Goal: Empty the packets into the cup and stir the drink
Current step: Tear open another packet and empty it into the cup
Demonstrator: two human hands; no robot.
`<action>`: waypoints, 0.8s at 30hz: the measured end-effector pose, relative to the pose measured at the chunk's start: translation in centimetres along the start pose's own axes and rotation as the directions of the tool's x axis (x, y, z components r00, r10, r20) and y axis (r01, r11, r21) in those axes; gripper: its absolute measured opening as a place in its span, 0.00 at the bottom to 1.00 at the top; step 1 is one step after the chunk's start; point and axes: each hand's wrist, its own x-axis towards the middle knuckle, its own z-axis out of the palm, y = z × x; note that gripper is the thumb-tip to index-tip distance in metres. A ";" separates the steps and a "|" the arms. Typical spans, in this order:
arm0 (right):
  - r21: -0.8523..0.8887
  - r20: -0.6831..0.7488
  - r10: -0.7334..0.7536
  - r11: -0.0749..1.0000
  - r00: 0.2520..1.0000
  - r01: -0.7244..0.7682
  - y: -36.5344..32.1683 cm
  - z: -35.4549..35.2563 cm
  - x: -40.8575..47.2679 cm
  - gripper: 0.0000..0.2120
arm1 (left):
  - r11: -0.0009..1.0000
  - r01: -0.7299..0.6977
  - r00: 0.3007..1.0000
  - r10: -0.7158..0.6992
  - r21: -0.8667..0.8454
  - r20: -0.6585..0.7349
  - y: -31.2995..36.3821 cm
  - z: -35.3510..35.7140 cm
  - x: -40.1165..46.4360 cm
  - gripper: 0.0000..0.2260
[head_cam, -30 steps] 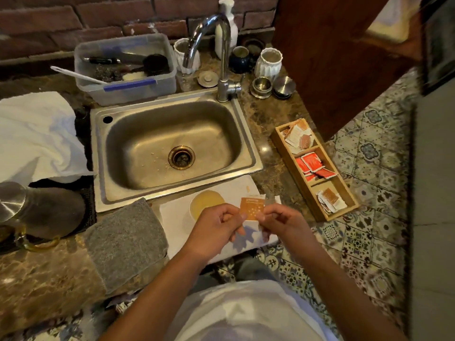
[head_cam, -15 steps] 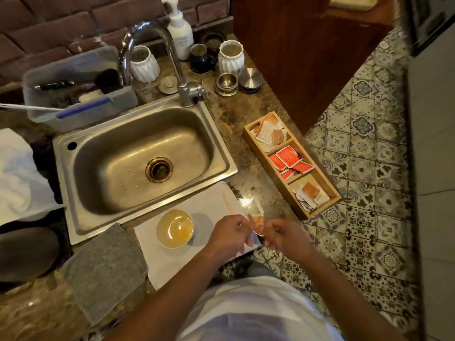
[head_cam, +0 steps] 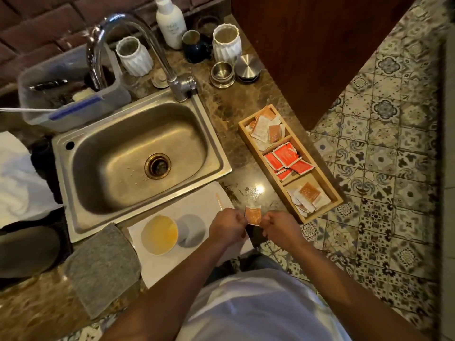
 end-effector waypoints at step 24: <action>-0.206 -0.203 -0.021 0.978 0.979 -0.022 1.2 0.9 0.7 0.12 | 0.971 -0.081 0.980 0.119 0.225 -0.160 -0.5 2.1 0.4 0.12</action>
